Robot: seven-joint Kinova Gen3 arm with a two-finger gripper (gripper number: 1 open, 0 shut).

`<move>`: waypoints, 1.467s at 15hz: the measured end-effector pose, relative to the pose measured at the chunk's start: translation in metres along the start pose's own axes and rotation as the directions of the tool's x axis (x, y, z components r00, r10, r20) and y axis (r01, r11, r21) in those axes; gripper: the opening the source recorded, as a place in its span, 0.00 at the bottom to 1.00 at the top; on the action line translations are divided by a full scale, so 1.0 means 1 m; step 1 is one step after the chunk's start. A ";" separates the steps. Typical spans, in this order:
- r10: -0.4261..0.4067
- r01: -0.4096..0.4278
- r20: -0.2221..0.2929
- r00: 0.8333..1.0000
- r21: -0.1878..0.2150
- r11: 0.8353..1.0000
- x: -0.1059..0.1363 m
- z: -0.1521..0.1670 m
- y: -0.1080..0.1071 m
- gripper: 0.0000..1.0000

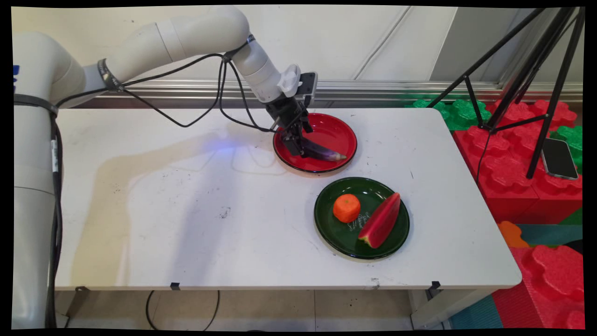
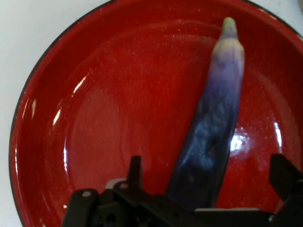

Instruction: Pick up the eggplant from the red plate, then place the picked object on the table

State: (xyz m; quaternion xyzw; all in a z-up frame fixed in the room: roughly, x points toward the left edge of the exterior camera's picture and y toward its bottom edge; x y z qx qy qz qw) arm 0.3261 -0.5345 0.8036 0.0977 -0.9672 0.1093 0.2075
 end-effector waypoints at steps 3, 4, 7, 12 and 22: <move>0.002 -0.002 0.007 1.000 0.000 1.000 0.000 0.007 -0.003 1.00; 0.002 -0.002 0.009 1.000 -0.001 1.000 0.000 0.009 -0.004 0.00; 0.005 -0.005 0.011 1.000 -0.002 1.000 -0.001 0.012 -0.006 0.00; 0.015 -0.015 0.017 1.000 -0.004 1.000 -0.002 0.014 -0.008 0.00; -0.019 0.020 -0.026 0.999 0.031 0.999 -0.013 -0.033 -0.004 0.00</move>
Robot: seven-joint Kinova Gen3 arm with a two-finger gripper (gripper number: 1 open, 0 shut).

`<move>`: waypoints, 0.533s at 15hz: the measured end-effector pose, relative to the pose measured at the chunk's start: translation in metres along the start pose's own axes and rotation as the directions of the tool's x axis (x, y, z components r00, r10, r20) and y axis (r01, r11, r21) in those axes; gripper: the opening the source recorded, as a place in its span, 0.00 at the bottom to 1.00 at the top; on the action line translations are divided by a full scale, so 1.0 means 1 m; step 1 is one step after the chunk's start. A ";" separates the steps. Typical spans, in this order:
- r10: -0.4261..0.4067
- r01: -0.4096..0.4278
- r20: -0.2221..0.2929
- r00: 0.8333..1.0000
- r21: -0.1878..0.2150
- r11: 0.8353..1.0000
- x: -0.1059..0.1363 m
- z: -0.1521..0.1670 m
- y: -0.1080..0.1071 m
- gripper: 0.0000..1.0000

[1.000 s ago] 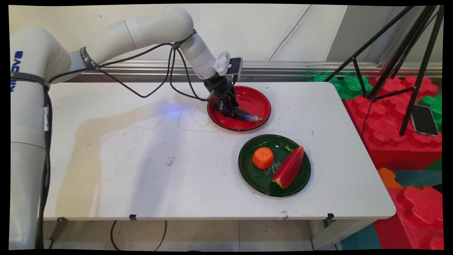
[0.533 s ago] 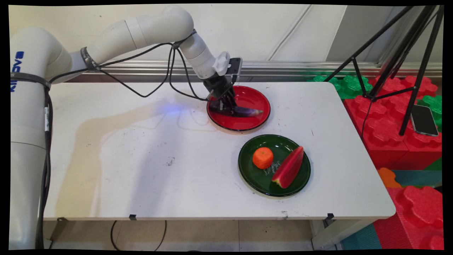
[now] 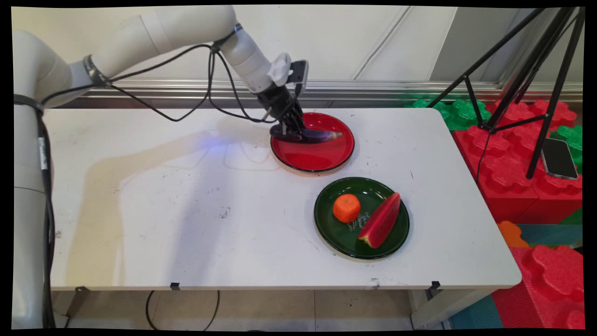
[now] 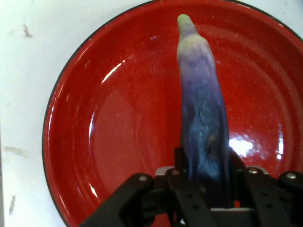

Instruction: Place the picked object on the table

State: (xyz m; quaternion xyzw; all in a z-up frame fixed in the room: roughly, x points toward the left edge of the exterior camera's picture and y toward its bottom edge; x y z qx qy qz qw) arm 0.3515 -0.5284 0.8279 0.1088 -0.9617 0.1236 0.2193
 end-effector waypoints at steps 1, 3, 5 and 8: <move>-0.010 0.010 -0.006 1.000 0.002 1.000 -0.002 -0.008 0.003 0.00; -0.038 0.038 -0.013 0.999 0.005 0.999 -0.008 -0.027 0.010 0.00; -0.066 0.066 -0.015 0.998 0.008 0.998 -0.016 -0.044 0.018 0.00; -0.111 0.111 -0.014 0.994 0.011 0.994 -0.028 -0.066 0.030 0.00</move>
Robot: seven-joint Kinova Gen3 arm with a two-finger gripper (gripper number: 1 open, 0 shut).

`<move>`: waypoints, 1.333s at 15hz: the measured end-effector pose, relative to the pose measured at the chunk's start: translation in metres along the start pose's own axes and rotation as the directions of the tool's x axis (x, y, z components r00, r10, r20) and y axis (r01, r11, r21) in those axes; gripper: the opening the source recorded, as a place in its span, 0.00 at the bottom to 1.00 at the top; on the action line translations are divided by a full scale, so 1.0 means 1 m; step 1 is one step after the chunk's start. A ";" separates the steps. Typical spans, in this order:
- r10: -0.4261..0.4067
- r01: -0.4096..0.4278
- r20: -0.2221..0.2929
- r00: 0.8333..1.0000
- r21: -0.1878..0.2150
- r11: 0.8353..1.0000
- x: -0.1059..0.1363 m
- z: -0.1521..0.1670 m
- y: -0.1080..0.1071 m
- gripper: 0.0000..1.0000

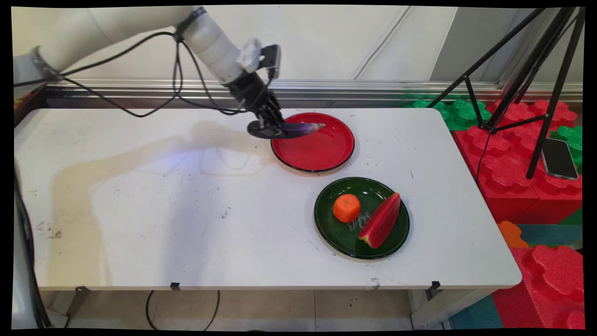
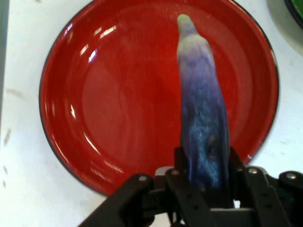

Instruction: Place the picked object on the table

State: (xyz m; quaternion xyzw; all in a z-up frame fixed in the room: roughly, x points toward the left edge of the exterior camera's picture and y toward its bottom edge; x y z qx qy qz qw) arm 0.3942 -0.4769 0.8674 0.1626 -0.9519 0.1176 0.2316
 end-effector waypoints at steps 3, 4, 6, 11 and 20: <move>-0.041 0.041 0.010 0.999 0.000 0.999 -0.014 -0.019 0.010 0.00; -0.061 0.061 0.017 0.998 -0.001 0.998 -0.022 -0.028 0.015 0.00; -0.088 0.088 0.029 0.996 -0.001 0.996 -0.033 -0.038 0.022 0.00; -0.165 0.165 0.086 0.983 0.000 0.986 -0.071 -0.060 0.041 0.00; -0.239 0.243 0.160 0.958 -0.005 0.970 -0.115 -0.049 0.056 0.00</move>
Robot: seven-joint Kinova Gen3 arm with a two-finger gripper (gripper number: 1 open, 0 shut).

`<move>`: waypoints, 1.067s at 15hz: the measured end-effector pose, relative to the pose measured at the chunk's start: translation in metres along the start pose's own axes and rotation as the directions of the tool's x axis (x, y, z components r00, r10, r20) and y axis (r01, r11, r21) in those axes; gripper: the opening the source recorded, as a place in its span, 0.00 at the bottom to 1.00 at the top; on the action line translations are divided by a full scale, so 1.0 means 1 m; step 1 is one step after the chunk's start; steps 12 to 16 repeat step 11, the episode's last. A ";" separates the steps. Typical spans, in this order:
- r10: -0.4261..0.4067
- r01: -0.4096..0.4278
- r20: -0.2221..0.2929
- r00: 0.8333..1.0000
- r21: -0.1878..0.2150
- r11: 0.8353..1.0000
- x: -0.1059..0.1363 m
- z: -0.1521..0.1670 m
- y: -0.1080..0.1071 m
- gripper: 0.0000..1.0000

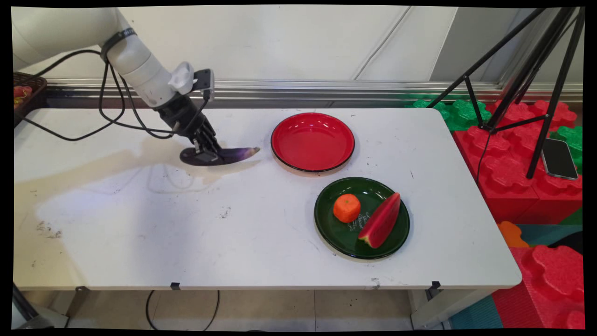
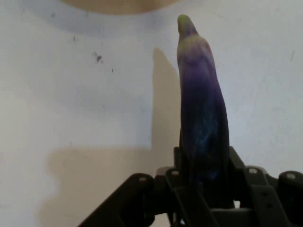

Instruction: Place the picked object on the table

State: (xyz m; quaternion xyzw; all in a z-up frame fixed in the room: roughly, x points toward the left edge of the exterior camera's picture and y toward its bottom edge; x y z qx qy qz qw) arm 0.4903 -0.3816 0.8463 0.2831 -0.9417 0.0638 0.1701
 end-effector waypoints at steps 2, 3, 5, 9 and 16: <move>-0.023 0.023 0.008 1.000 -0.002 1.000 -0.006 0.007 -0.001 0.00; -0.032 0.032 0.012 0.999 -0.003 0.999 -0.008 0.011 -0.002 0.00; -0.043 0.043 0.015 0.999 -0.006 0.999 -0.011 0.016 -0.003 0.00; -0.057 0.057 0.014 0.998 -0.013 0.998 -0.014 0.023 -0.004 1.00; -0.059 0.060 0.012 0.998 -0.013 0.998 -0.016 0.024 -0.005 1.00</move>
